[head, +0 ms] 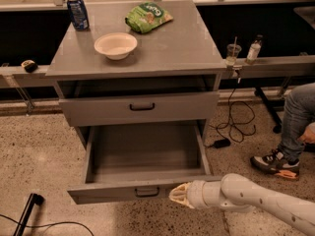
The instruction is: Close middle drawer
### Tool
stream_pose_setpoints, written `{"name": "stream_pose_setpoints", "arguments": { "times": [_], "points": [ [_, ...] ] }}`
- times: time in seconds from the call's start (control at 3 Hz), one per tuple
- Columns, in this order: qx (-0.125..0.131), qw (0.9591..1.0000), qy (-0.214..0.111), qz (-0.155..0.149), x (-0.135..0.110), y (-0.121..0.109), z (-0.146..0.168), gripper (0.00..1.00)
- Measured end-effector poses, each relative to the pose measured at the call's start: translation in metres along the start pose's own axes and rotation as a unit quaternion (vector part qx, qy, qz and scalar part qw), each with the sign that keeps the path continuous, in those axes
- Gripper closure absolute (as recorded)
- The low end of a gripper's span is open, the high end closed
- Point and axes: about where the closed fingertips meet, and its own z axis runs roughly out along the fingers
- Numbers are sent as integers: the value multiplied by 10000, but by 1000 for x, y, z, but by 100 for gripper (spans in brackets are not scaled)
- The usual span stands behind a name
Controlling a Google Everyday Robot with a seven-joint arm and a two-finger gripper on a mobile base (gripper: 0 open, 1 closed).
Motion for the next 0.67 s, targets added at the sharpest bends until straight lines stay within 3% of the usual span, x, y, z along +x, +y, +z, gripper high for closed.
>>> {"name": "stream_pose_setpoints", "arguments": {
  "times": [0.33,0.67],
  "points": [
    [194,9995,216,-120,3,-7,14,100],
    [498,9984,223,-121,5,-20,25,100]
  ]
}}
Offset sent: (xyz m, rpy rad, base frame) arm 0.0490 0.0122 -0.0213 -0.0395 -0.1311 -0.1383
